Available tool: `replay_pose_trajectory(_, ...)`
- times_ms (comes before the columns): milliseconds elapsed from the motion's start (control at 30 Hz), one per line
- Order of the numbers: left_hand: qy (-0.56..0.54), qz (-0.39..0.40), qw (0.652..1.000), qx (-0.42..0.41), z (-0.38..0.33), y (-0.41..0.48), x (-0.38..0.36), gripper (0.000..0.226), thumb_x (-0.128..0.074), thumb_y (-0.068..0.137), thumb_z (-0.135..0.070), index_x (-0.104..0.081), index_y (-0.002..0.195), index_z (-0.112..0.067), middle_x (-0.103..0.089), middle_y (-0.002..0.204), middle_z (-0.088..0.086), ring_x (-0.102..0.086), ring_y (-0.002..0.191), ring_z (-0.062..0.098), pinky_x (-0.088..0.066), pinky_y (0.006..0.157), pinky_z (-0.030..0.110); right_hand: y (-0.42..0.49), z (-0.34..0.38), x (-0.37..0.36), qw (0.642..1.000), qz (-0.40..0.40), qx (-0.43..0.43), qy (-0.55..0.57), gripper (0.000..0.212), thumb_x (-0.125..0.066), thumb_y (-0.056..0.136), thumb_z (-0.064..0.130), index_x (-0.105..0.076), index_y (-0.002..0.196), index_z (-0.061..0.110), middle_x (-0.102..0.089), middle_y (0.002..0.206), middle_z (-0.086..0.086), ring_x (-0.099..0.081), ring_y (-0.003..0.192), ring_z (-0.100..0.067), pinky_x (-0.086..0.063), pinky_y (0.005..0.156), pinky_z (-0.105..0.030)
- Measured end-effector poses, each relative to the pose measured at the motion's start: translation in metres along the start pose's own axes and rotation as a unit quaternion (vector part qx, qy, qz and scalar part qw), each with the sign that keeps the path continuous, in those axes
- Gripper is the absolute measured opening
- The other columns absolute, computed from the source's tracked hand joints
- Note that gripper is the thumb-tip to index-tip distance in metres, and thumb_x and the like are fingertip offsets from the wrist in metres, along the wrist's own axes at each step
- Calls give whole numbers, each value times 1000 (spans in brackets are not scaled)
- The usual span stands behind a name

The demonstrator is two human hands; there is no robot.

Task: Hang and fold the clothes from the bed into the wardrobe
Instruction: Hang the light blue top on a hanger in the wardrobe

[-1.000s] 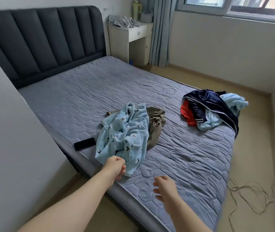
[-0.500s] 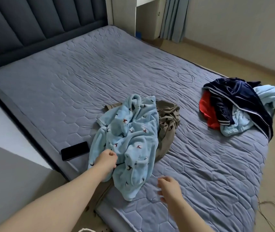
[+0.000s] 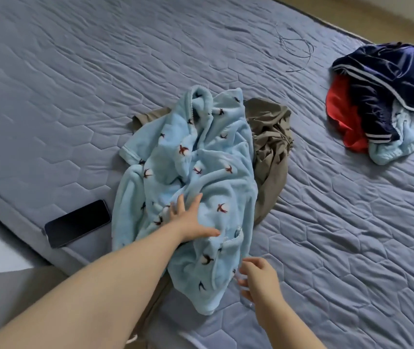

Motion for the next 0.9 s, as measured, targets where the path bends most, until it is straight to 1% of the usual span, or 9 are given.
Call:
replay_pose_trajectory(100, -50, -15, 998, 35, -3, 16, -9, 104, -67, 78, -27, 12, 145, -40, -14, 151, 15, -36, 128, 38, -42, 99, 43, 13, -11, 8, 999, -21, -13, 21, 13, -45, 88, 3, -56, 87, 10, -53, 71, -5, -43, 52, -16, -31, 41, -22)
replay_pose_trajectory(167, -118, 7, 993, 29, -9, 20, -15, 90, -63, 78, -15, -6, 146, -31, -43, 126, 12, -51, 102, 30, -50, 80, 37, 17, -22, 12, 998, -30, -32, 36, 12, -45, 90, 6, -54, 87, 11, -52, 71, -5, -41, 52, -16, -33, 43, -23)
replay_pose_trajectory(233, -171, 39, 985, 5, -15, 15, -17, 66, -63, 76, -11, -33, 134, -21, -48, 106, 6, -50, 85, 21, -46, 64, 29, 15, -34, 16, 996, -37, -60, 57, 11, -44, 93, 9, -53, 88, 14, -53, 74, -5, -43, 54, -16, -37, 49, -25)
replay_pose_trajectory(300, -207, 79, 975, -14, -21, -1, -17, 46, -62, 75, -9, -51, 118, -16, -56, 100, 7, -51, 79, 20, -45, 61, 27, 10, -42, 20, 991, -42, -89, 91, 11, -42, 96, 15, -53, 95, 15, -54, 80, -5, -46, 58, -17, -40, 53, -27)
replay_pose_trajectory(433, -265, 190, 944, -40, -43, -61, -31, 32, -65, 69, -4, -65, 100, -14, -64, 91, 9, -59, 81, 26, -51, 68, 31, -16, -37, 37, 971, -32, -151, 180, 22, -44, 97, 37, -49, 109, 20, -51, 103, -5, -52, 85, -24, -47, 82, -43)
replay_pose_trajectory(533, -263, 267, 925, -60, -76, -110, -49, 36, -63, 62, -8, -66, 97, -17, -64, 87, 8, -59, 80, 27, -51, 70, 32, -36, -29, 58, 964, 11, -163, 211, 37, -43, 91, 56, -53, 93, 20, -54, 100, -4, -55, 91, -26, -49, 71, -42)
replay_pose_trajectory(667, -252, 236, 936, -67, -110, -153, -46, 41, -64, 59, -14, -64, 100, -16, -62, 90, 9, -57, 82, 28, -48, 74, 35, -68, -16, 75, 964, 76, -122, 223, 41, -47, 87, 60, -58, 88, 20, -65, 91, -6, -61, 82, -23, -49, 64, -37)
replay_pose_trajectory(767, -264, 219, 936, -77, -141, -195, -55, 30, -64, 69, -11, -65, 98, -17, -64, 84, 8, -60, 75, 24, -50, 71, 32, -96, -1, 100, 971, 132, -50, 194, 44, -49, 89, 53, -66, 95, 13, -69, 85, -10, -64, 71, -23, -50, 58, -34)
replay_pose_trajectory(900, -277, 201, 934, -104, -171, -246, -57, 28, -66, 71, -17, -68, 98, -21, -71, 85, 4, -66, 77, 21, -54, 67, 29, -127, 13, 135, 979, 152, 38, 130, 35, -49, 94, 38, -63, 103, 7, -68, 95, -13, -63, 88, -31, -50, 88, -48)
Point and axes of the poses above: each hand's wrist, its own y-axis towards the middle knuckle, its own x-axis out of the back of the hand, z = x × y, the point moved 7 cm from there along y, towards the middle knuckle
